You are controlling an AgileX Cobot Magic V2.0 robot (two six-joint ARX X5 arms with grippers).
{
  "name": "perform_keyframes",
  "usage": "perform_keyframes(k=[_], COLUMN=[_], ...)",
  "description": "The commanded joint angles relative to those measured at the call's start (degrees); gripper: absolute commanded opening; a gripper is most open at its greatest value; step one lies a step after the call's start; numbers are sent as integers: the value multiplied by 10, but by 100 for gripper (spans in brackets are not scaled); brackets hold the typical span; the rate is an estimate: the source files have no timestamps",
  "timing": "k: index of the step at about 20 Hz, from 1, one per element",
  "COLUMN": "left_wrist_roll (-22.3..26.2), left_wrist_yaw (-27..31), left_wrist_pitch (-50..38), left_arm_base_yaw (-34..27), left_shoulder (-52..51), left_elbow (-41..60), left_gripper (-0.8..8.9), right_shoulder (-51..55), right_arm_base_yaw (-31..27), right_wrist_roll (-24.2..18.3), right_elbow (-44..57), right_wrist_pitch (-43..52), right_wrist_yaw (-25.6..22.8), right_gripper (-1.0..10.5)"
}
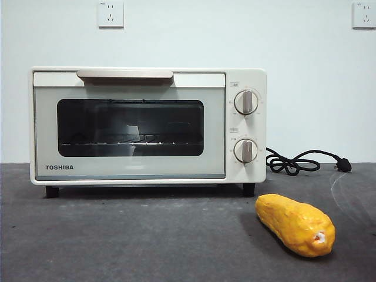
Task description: Take the corn from the table,put the corn in the oven
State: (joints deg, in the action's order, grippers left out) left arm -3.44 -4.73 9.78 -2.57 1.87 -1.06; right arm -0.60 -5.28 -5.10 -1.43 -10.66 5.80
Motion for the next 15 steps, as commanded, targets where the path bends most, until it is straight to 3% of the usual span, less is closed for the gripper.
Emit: perform_keyframes(k=[1,5,7,12,15], left_wrist_roll=[3,-5,-44,-163,-217], left_wrist_yaw=[-2,-2,-2,-2,-2], left_wrist_pitch=[-2,-13,-22,-22,-21], left_arm_base_yaw=[-1,-1,-1,-1,-1], left_shoulder=[0,0,0,0,0], left_elbow=[4,4,4,3,3], left_gripper=[-4,-3,-3,-3,-3], right_shoulder=[1,1,1,1,1], right_arm_base_yaw=[0,0,0,0,0], right_wrist_roll=[6,28,83,270,310], right_elbow=[5,5,5,5,5], right_wrist_pitch=[3,8,8,9,8], right_wrist_yaw=[2,15,38,83,76], right_gripper=[-11,-11,-11,-11,-11])
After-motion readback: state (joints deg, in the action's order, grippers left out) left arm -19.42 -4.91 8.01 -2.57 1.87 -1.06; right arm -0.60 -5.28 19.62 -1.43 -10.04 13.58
